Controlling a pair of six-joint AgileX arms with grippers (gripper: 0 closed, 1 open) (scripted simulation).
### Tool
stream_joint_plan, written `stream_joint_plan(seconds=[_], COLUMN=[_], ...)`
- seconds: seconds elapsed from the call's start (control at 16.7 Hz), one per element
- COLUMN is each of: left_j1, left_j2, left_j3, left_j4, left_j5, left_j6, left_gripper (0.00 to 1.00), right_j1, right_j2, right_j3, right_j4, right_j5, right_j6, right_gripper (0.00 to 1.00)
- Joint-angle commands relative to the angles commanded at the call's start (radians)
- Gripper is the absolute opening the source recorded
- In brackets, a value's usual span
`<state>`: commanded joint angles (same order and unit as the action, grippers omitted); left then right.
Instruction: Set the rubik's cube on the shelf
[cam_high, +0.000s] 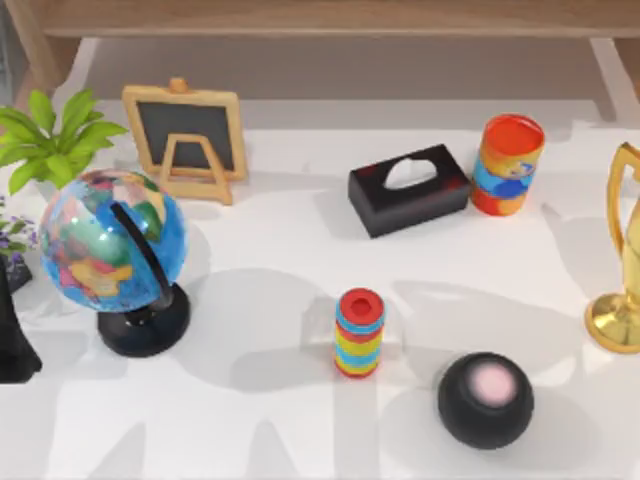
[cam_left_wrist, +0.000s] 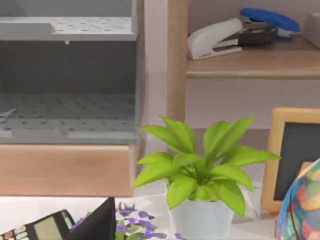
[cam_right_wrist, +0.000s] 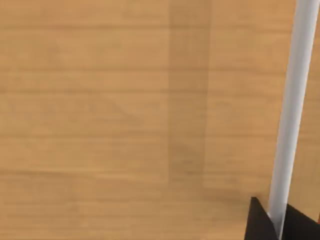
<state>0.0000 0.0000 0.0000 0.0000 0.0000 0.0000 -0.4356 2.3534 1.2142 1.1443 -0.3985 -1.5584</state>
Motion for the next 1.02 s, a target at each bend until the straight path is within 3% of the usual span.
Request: stream_joint_plan(seconds=[0.54, 1.02], left_j1=[0.0, 0.0], left_j2=[0.0, 0.0], left_j3=[0.0, 0.0], left_j4=[0.0, 0.0], left_j5=[0.0, 0.0], left_j6=[0.0, 0.0], left_gripper=[1.0, 1.0], right_j1=[-0.009, -0.069], right_j2=[-0.01, -0.121], right_j3=[-0.018, -0.276], right_j4=[0.01, 0.151], right_j5=[-0.003, -0.066], right_j6=[0.003, 0.004], right_gripper=[0.0, 0.0])
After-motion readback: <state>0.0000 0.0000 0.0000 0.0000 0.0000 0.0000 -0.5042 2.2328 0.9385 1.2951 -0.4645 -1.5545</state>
